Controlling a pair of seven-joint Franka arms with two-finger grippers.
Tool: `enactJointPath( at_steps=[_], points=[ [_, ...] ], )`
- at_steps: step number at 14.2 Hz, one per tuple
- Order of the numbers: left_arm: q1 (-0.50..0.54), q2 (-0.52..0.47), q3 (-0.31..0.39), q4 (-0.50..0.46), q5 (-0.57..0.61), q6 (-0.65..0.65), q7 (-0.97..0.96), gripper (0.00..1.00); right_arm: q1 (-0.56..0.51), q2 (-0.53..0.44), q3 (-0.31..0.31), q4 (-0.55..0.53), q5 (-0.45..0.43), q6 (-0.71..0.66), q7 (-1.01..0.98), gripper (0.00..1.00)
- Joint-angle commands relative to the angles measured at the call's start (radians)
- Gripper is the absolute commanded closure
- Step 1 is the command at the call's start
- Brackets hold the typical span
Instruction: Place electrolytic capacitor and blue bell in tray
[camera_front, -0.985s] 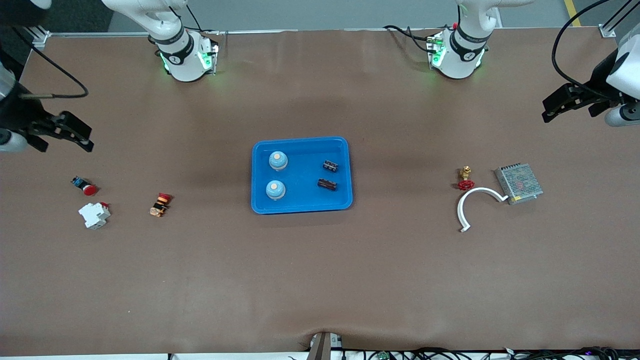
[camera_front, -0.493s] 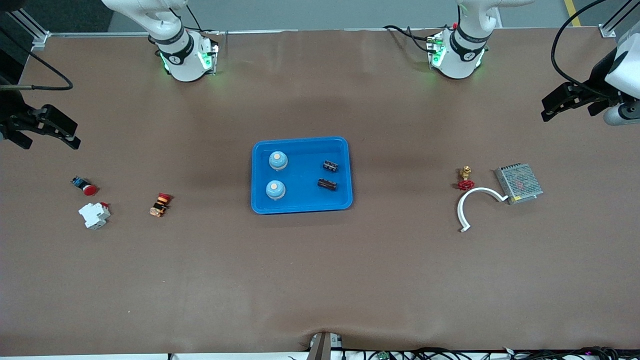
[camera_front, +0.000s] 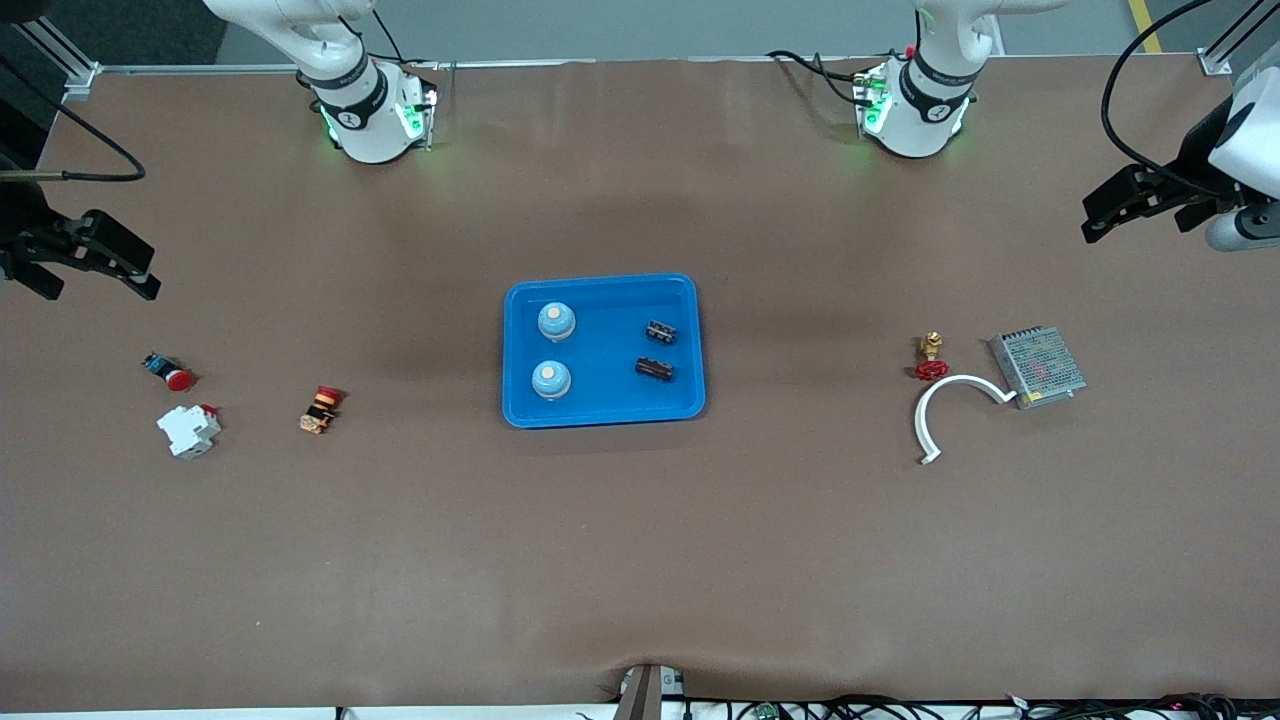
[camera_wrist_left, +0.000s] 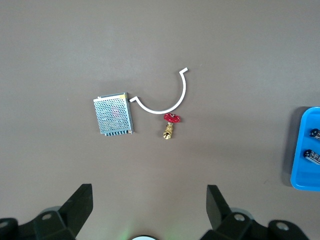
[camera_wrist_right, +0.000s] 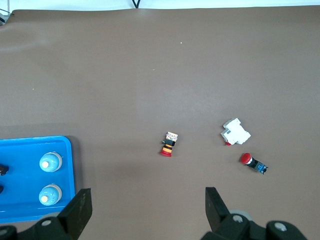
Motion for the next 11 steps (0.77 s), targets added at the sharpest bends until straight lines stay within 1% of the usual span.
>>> enactJointPath(
  at_steps=[1,5,11],
  points=[
    [0.004,0.003,-0.003,0.017,-0.011,-0.013,0.020,0.00,-0.015,0.010,0.011,0.029,0.009,-0.039,0.012,0.00],
    [0.001,0.010,-0.003,0.027,-0.010,-0.013,0.022,0.00,-0.017,0.006,0.009,0.025,0.009,-0.068,0.013,0.00],
    [-0.001,0.010,-0.003,0.027,-0.010,-0.016,0.022,0.00,-0.015,0.002,0.007,0.002,0.010,-0.068,0.015,0.00]
  ],
)
